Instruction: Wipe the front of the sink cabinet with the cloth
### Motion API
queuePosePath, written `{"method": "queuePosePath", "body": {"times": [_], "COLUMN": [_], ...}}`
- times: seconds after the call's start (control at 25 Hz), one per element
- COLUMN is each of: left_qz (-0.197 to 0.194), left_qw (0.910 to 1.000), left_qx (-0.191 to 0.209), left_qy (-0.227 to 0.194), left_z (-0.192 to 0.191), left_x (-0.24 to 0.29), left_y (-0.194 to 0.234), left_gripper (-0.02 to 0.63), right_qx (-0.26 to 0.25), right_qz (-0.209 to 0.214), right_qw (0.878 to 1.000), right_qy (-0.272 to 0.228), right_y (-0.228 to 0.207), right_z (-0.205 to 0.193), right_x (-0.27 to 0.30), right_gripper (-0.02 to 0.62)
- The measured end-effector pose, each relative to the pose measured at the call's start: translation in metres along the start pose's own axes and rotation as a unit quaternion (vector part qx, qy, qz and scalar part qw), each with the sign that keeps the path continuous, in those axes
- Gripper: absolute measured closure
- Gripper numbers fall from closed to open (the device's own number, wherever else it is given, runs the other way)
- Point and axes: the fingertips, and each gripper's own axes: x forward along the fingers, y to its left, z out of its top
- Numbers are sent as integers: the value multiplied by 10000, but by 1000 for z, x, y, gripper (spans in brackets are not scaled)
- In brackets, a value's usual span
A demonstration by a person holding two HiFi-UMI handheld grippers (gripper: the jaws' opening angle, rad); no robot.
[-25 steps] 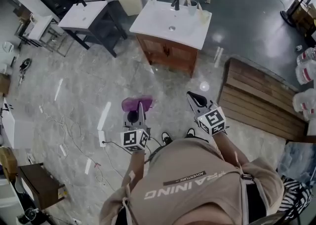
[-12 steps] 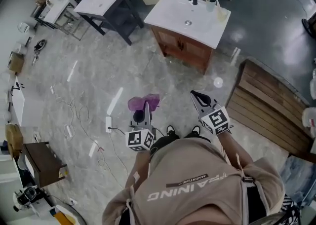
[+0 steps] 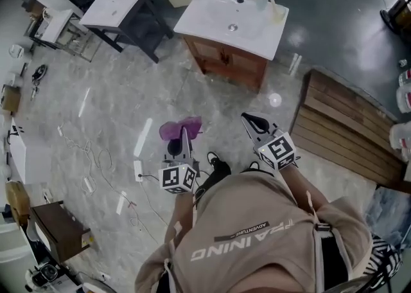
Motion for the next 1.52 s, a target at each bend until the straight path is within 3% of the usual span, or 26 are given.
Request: {"method": "queuePosePath", "body": {"times": [0.4,0.64,0.92,1.2,1.52], "left_qz": [-564,-755,-983,-979,-910], "left_qw": [9983,9970,9949,9940,9936], "left_qx": [104,121,-118,-139,126], "left_qy": [-53,123,214,472,663], "left_z": [19,9,4,-5,11], "left_x": [35,47,72,104,176], "left_y": [92,149,168,179,194], "left_gripper": [569,569,569,569,569], "right_qx": [-314,114,-47,108,194], "right_qz": [-565,-878,-731,-662,-626], "right_qw": [9977,9961,9969,9969,9978], "right_qy": [195,-7,285,404,86], "right_y": [23,41,49,22,-51], "right_z": [16,29,30,21,36], "right_x": [71,123,159,191,253], "right_gripper": [584,584,584,584,584]}}
